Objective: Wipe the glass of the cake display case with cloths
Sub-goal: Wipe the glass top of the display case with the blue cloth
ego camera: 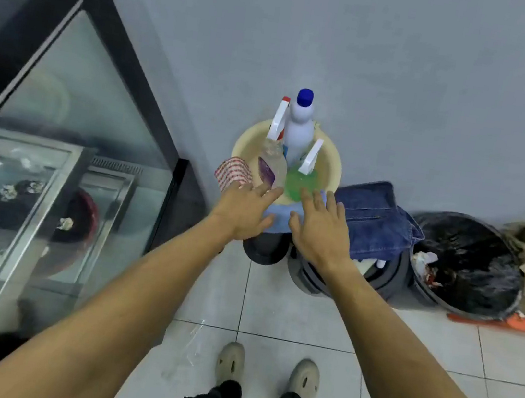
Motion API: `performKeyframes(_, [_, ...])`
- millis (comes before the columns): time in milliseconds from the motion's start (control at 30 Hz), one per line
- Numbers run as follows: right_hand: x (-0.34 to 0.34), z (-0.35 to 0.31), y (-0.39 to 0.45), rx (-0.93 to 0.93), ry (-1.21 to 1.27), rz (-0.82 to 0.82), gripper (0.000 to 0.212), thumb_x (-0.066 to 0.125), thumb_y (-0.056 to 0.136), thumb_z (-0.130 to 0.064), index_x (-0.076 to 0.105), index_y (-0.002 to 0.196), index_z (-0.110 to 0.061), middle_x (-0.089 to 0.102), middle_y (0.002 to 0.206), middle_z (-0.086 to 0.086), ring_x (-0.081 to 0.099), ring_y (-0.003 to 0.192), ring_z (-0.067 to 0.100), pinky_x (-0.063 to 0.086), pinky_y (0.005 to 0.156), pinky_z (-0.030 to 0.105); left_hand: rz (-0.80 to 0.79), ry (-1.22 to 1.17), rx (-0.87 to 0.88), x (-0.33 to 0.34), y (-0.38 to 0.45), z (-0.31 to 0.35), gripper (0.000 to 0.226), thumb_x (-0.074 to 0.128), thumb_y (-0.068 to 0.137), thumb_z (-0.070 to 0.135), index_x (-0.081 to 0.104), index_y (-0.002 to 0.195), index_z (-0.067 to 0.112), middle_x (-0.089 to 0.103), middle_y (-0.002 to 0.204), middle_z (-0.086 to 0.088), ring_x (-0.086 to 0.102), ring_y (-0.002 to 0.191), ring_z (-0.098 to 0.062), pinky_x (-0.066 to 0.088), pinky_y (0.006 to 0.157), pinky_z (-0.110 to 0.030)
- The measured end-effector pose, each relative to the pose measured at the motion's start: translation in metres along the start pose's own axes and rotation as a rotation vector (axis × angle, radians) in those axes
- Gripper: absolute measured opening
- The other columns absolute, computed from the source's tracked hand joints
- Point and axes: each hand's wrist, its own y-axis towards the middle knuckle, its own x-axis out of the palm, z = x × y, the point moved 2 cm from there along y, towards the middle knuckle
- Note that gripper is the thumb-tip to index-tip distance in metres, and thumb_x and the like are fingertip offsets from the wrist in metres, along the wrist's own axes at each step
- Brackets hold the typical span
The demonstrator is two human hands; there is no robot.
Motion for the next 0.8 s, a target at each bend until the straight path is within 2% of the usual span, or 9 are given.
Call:
performKeyframes(100, [0.011, 0.02, 0.002, 0.078, 0.047, -0.018, 0.049, 0.043, 0.106, -0.033, 0.046, 0.15, -0.012, 0.052, 0.15, 0.013, 0.044, 0.137, 0.04, 0.038, 0.11, 0.052, 0.057, 0.042, -0.034, 0.015, 0.012, 0.013, 0.042, 0.041, 0.104, 0.039, 0.051, 0.138, 0.017, 0.065, 0.13, -0.007, 0.063, 0.109, -0.033, 0.047, 0.087, -0.043])
performKeyframes(200, [0.014, 0.036, 0.002, 0.209, 0.234, 0.043, 0.036, 0.045, 0.105, -0.032, 0.059, 0.131, -0.014, 0.069, 0.116, 0.009, 0.062, 0.106, 0.035, 0.052, 0.087, 0.05, 0.12, -0.173, -0.195, 0.032, 0.017, 0.019, 0.035, 0.046, 0.104, 0.03, 0.06, 0.129, 0.01, 0.061, 0.126, -0.012, 0.062, 0.106, -0.034, 0.047, 0.079, -0.043])
performKeyframes(267, [0.015, 0.039, 0.004, 0.298, 0.309, 0.049, 0.031, 0.045, 0.105, -0.037, 0.061, 0.12, -0.015, 0.071, 0.099, 0.007, 0.065, 0.093, 0.033, 0.053, 0.08, 0.047, 0.169, -0.316, -0.343, 0.042, 0.017, 0.019, 0.035, 0.049, 0.104, 0.031, 0.06, 0.126, 0.005, 0.059, 0.126, -0.014, 0.061, 0.108, -0.034, 0.049, 0.081, -0.043])
performKeyframes(400, [0.028, 0.043, 0.013, 0.548, 0.548, -0.061, 0.046, 0.049, 0.103, -0.049, 0.052, 0.135, -0.016, 0.065, 0.121, 0.005, 0.061, 0.108, 0.03, 0.05, 0.091, 0.043, 0.178, -0.781, -0.791, 0.057, 0.015, 0.028, 0.051, 0.057, 0.102, 0.04, 0.047, 0.133, 0.0, 0.053, 0.134, -0.017, 0.055, 0.12, -0.035, 0.048, 0.09, -0.043])
performKeyframes(467, [0.036, 0.045, 0.019, 0.659, 0.744, -0.078, 0.04, 0.053, 0.103, -0.046, 0.055, 0.127, -0.014, 0.058, 0.111, 0.0, 0.056, 0.1, 0.023, 0.044, 0.085, 0.035, 0.16, -1.087, -0.957, 0.067, 0.02, 0.027, 0.06, 0.059, 0.102, 0.042, 0.042, 0.139, -0.002, 0.053, 0.135, -0.012, 0.057, 0.12, -0.032, 0.045, 0.087, -0.035])
performKeyframes(533, [0.045, 0.049, 0.025, 0.692, 0.863, -0.048, 0.027, 0.056, 0.103, -0.04, 0.055, 0.092, -0.016, 0.053, 0.087, -0.003, 0.049, 0.078, 0.016, 0.039, 0.072, 0.031, 0.137, -1.296, -1.003, 0.076, 0.025, 0.025, 0.054, 0.057, 0.102, 0.045, 0.054, 0.127, -0.004, 0.064, 0.121, -0.013, 0.064, 0.106, -0.031, 0.045, 0.075, -0.028])
performKeyframes(600, [0.049, 0.05, 0.027, 0.712, 0.955, -0.063, 0.046, 0.058, 0.102, -0.033, 0.038, 0.065, -0.017, 0.039, 0.064, -0.003, 0.036, 0.058, 0.014, 0.031, 0.058, 0.03, 0.084, -1.34, -0.984, 0.078, 0.025, 0.023, 0.044, 0.055, 0.103, 0.047, 0.061, 0.088, 0.006, 0.065, 0.091, -0.01, 0.061, 0.079, -0.024, 0.04, 0.061, -0.027])
performKeyframes(700, [0.04, 0.049, 0.028, 0.704, 1.008, -0.083, 0.053, 0.062, 0.099, -0.029, 0.029, 0.058, -0.019, 0.032, 0.058, -0.004, 0.03, 0.055, 0.014, 0.026, 0.052, 0.029, 0.002, -1.303, -0.966, 0.073, 0.019, 0.018, 0.039, 0.057, 0.1, 0.046, 0.057, 0.073, 0.016, 0.058, 0.076, 0.003, 0.056, 0.073, -0.016, 0.045, 0.07, -0.03])
performKeyframes(800, [0.018, 0.043, 0.029, 0.69, 1.065, -0.019, 0.047, 0.063, 0.095, -0.026, 0.032, 0.06, -0.019, 0.033, 0.058, -0.007, 0.03, 0.056, 0.011, 0.027, 0.054, 0.028, 0.093, -1.294, -0.898, 0.051, 0.012, 0.017, 0.035, 0.06, 0.098, 0.038, 0.058, 0.07, 0.018, 0.055, 0.071, 0.005, 0.054, 0.073, -0.017, 0.042, 0.064, -0.029])
